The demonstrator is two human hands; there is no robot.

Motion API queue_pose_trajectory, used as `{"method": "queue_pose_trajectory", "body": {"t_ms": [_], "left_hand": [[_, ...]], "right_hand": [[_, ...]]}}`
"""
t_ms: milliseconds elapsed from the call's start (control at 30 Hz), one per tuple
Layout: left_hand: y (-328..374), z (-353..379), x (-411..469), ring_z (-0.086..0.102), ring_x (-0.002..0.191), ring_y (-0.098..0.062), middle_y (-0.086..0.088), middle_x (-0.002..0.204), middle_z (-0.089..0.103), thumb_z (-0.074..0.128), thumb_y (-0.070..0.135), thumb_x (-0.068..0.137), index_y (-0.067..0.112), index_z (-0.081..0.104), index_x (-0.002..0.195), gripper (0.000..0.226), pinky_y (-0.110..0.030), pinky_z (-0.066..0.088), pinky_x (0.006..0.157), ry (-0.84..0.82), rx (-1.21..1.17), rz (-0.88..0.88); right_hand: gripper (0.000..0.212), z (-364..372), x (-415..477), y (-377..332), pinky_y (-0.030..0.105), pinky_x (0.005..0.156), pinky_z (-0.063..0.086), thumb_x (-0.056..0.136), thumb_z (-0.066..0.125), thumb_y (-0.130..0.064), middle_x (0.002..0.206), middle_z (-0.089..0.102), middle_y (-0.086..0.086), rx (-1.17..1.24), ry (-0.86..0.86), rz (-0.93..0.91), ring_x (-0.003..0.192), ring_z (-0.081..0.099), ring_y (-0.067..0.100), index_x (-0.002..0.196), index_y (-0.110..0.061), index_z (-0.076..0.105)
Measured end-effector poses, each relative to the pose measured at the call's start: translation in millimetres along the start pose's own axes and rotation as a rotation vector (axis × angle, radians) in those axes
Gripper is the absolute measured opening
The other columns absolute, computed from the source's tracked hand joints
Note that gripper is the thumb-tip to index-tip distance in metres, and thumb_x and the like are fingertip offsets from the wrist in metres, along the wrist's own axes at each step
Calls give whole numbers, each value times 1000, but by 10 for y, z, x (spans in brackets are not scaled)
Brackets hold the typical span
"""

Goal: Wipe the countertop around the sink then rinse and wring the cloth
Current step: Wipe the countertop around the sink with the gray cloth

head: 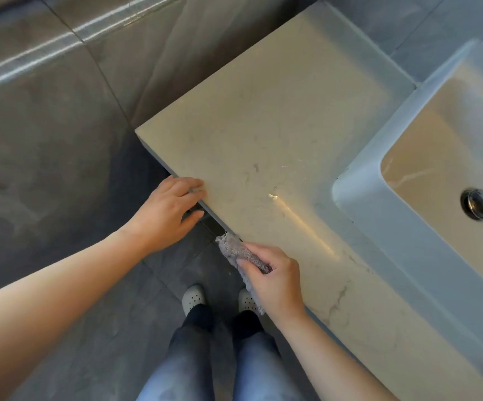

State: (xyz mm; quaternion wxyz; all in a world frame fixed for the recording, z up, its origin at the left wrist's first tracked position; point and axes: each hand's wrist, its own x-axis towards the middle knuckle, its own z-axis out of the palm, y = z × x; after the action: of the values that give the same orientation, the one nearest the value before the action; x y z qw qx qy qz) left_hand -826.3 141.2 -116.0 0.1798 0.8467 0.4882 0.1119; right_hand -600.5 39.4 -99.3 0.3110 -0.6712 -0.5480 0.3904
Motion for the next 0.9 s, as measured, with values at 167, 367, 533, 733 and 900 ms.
{"method": "queue_pose_trajectory", "body": {"t_ms": [167, 367, 533, 733, 900], "left_hand": [[130, -205, 110, 58, 109, -26, -6, 118, 64, 59, 17, 90, 8, 66, 114, 27, -34, 43, 94, 103, -132, -129], [167, -564, 493, 60, 91, -15, 5, 120, 62, 53, 24, 94, 15, 63, 119, 29, -23, 42, 81, 62, -224, -180], [134, -777, 1163, 60, 96, -8, 9, 110, 64, 53, 25, 94, 21, 65, 113, 23, -20, 46, 81, -33, -273, -165], [-3, -877, 2131, 61, 98, -10, 7, 107, 66, 54, 25, 92, 20, 66, 111, 23, -26, 49, 85, -20, -203, -182], [-247, -826, 2774, 57, 106, -14, 5, 116, 61, 55, 31, 91, 19, 61, 119, 31, -26, 44, 89, -20, -138, -240]], "right_hand": [[31, -282, 322, -368, 23, 81, 54, 80, 74, -9, 94, 71, -18, 233, 249, 121, 89, 67, -1, 108, -22, 71], [30, -788, 990, -718, 20, 82, 54, 81, 73, -11, 97, 72, -11, 166, 366, 12, 89, 67, -1, 111, -16, 71], [27, -1134, 1670, -902, 17, 74, 52, 81, 73, -12, 86, 69, -22, 131, 389, -17, 79, 67, -1, 105, -25, 72], [24, -1414, 2652, -992, 18, 71, 52, 80, 72, -14, 85, 71, -16, 123, 425, -41, 80, 67, 4, 102, -25, 73], [24, -1539, 3312, -963, 16, 69, 50, 80, 72, -13, 83, 71, -16, 93, 416, -33, 78, 67, 3, 102, -24, 73]]}}
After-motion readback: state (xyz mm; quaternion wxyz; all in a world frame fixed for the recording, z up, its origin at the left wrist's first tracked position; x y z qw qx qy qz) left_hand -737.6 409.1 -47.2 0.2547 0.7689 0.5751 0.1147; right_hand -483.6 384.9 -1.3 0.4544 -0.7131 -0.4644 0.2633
